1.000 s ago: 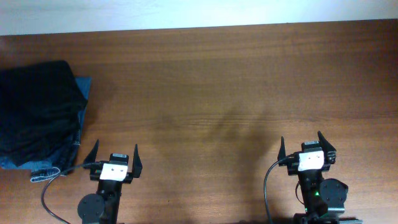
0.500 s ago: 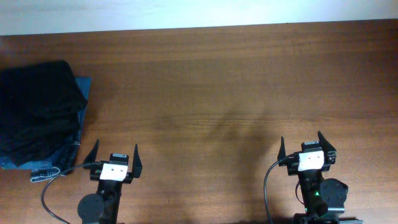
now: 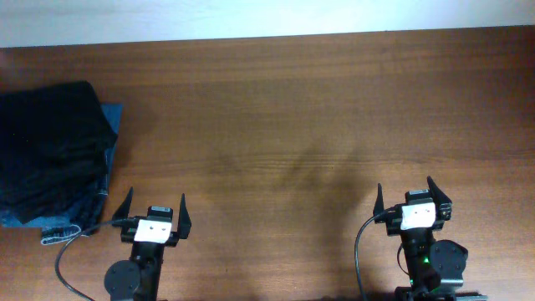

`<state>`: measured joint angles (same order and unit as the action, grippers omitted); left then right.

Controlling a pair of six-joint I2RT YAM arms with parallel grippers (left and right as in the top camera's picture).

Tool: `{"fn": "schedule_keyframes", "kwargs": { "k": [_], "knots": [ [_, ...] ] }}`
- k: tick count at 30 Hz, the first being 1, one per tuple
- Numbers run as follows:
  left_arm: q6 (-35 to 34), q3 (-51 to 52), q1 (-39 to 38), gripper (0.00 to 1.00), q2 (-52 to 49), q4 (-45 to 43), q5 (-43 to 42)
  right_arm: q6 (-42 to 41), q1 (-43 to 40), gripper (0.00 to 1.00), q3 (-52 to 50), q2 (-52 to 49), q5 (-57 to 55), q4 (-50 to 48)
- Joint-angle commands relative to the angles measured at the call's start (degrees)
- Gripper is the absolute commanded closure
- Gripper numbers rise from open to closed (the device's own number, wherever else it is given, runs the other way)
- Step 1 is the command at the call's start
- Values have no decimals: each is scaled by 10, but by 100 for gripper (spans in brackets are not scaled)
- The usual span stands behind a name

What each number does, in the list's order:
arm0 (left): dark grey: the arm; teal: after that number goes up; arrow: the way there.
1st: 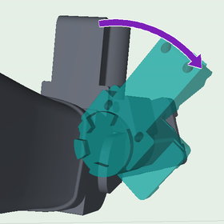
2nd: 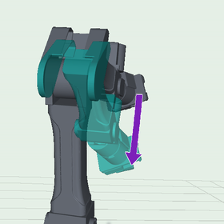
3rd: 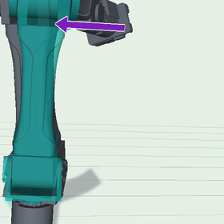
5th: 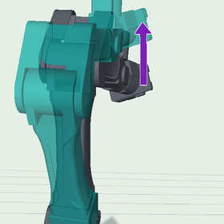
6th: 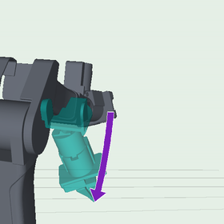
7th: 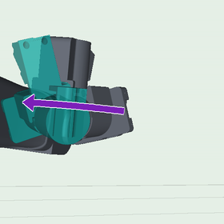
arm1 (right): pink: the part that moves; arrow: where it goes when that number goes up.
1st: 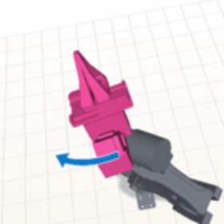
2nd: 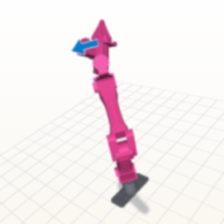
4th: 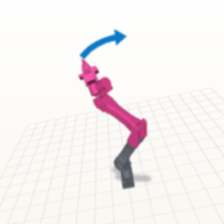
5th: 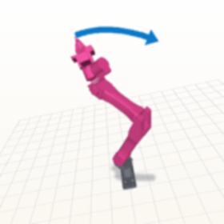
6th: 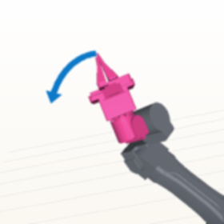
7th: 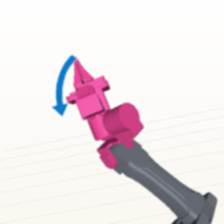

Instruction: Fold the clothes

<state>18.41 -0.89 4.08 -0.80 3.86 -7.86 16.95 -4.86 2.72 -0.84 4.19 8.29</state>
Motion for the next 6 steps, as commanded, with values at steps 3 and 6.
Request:
{"fn": "schedule_keyframes", "kwargs": {
  "k": [3,6],
  "knots": [
    [5,4,-3,1,5,1,7,2,3,1,-6,5,-1,-2],
    [5,4,-3,1,5,1,7,2,3,1,-6,5,-1,-2]
  ]
}}
